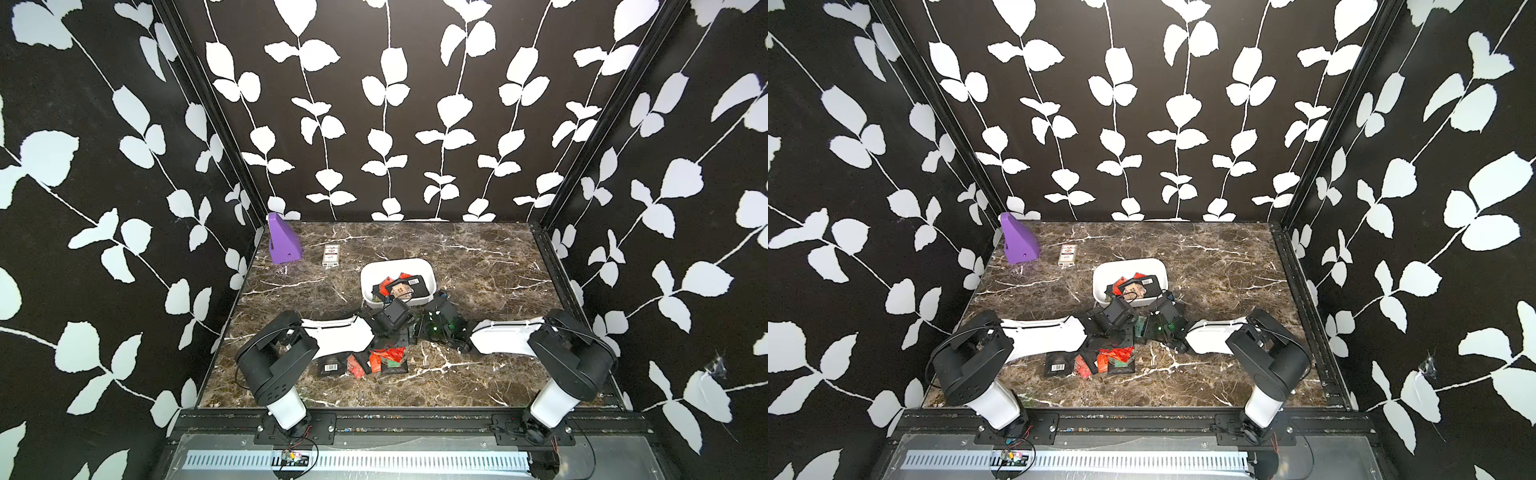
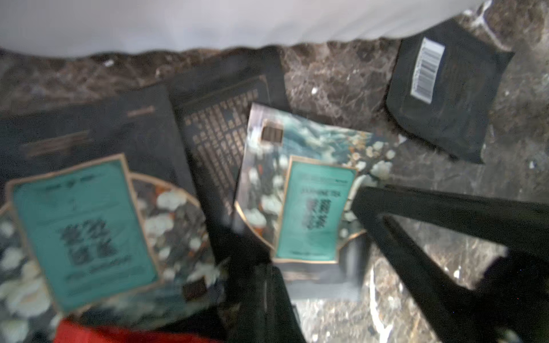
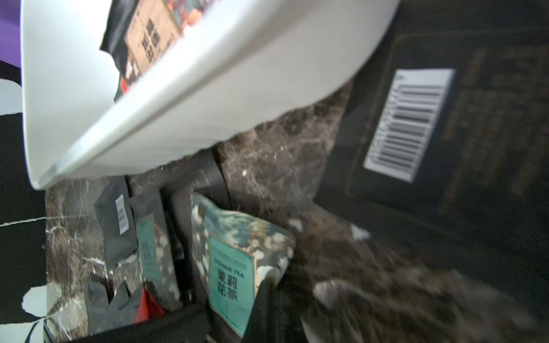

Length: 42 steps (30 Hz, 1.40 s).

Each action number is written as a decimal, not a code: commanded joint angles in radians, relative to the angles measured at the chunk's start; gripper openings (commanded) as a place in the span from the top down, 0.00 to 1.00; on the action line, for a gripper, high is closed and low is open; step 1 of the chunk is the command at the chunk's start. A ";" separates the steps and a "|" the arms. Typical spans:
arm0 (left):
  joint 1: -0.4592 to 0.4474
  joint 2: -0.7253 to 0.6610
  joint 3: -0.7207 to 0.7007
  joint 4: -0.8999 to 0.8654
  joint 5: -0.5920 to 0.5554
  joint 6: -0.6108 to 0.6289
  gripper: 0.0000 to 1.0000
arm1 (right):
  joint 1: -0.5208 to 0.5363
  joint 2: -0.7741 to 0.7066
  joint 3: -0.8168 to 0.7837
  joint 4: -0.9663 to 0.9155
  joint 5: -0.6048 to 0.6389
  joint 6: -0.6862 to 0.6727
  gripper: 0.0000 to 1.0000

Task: Put the tea bags into the storage box
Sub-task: Pick up the tea bag from the center of the board, then place the tea bag in the storage box.

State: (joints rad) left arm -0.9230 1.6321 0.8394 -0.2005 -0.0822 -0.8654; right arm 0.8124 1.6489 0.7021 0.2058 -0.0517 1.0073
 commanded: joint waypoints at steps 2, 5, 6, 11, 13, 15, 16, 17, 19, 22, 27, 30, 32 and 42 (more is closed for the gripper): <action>0.003 -0.107 0.075 -0.108 -0.021 0.046 1.00 | 0.013 -0.144 0.028 -0.155 0.072 -0.049 1.00; 0.003 -0.168 0.099 -0.152 -0.047 0.065 1.00 | 0.014 -0.253 0.011 -0.265 0.119 -0.066 1.00; 0.002 -0.192 0.099 -0.162 -0.051 0.069 1.00 | 0.014 -0.297 0.007 -0.311 0.139 -0.071 1.00; 0.003 -0.324 0.051 -0.225 -0.118 0.052 1.00 | 0.014 -0.499 0.019 -0.506 0.206 -0.098 1.00; 0.003 -0.388 0.009 -0.240 -0.154 0.038 1.00 | 0.014 -0.548 0.061 -0.566 0.221 -0.122 1.00; 0.003 -0.458 -0.048 -0.241 -0.189 0.016 1.00 | 0.013 -0.554 0.138 -0.626 0.240 -0.154 1.00; 0.003 -0.485 -0.070 -0.240 -0.202 0.008 0.99 | 0.011 -0.543 0.175 -0.641 0.242 -0.166 1.00; 0.002 -0.515 -0.094 -0.241 -0.211 -0.001 0.97 | 0.006 -0.520 0.218 -0.649 0.236 -0.183 1.00; 0.003 -0.554 -0.126 -0.249 -0.224 -0.019 0.95 | -0.006 -0.462 0.291 -0.632 0.203 -0.209 1.00; 0.003 -0.591 -0.146 -0.276 -0.220 -0.038 0.89 | -0.025 -0.337 0.410 -0.600 0.147 -0.235 1.00; 0.002 -0.639 -0.198 -0.277 -0.191 -0.083 0.83 | -0.048 -0.109 0.598 -0.534 0.074 -0.260 1.00; 0.003 -0.666 -0.235 -0.259 -0.169 -0.099 0.83 | -0.059 0.028 0.707 -0.507 0.026 -0.259 1.00; 0.003 -0.678 -0.252 -0.255 -0.160 -0.106 0.83 | -0.062 0.101 0.768 -0.510 0.004 -0.259 1.00; 0.002 -0.661 -0.304 -0.200 -0.053 -0.119 0.71 | -0.107 0.263 0.854 -0.568 0.033 -0.238 0.90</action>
State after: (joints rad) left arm -0.9226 0.9638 0.5549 -0.4305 -0.1848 -0.9771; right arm 0.7349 1.9186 1.5162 -0.3325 -0.0418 0.7685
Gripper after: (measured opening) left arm 0.286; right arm 0.078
